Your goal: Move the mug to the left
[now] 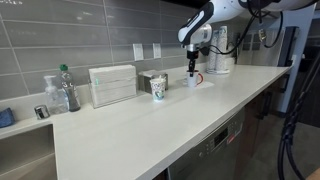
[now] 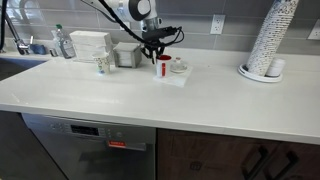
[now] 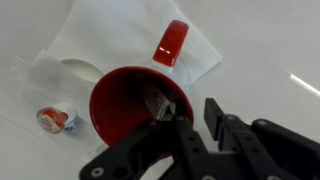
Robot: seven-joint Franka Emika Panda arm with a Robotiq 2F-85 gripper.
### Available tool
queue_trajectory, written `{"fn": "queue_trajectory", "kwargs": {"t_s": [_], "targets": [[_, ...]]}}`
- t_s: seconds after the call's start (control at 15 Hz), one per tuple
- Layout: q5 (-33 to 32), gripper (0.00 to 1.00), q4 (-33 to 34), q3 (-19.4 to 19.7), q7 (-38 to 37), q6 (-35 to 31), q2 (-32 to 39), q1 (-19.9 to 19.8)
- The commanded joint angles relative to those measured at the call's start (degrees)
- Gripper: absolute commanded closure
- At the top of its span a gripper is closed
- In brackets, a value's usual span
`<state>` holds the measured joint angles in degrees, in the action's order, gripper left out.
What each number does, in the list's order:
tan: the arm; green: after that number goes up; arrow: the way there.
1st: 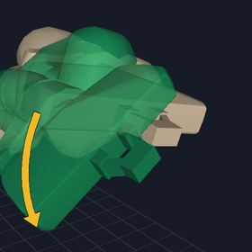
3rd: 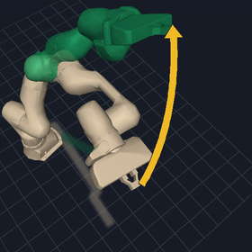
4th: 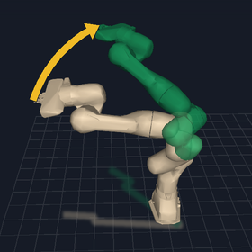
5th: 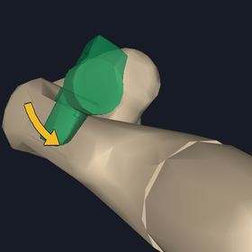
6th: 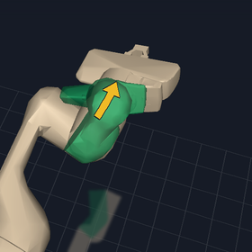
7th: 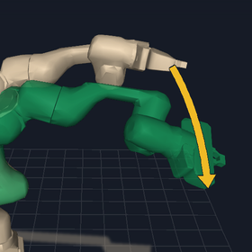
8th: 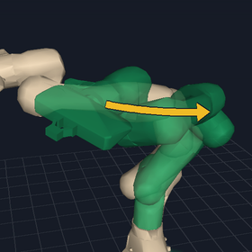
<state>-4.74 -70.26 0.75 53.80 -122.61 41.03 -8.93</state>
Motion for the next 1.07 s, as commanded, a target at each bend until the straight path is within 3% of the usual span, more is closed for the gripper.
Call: {"fn": "queue_trajectory", "kwargs": {"t_s": [0.0,0.33,0.6,1.0], "targets": [[-2.33,1.00,1.91,0.87,-3.19,0.49,1.84,0.53],[-3.15,0.98,0.60,0.57,-5.64,2.10,-0.43,0.77],[-2.85,0.98,-3.31,0.03,-5.56,7.16,-5.18,0.77],[-2.64,0.98,-15.84,-1.11,-3.49,9.95,-17.88,1.16]]}}
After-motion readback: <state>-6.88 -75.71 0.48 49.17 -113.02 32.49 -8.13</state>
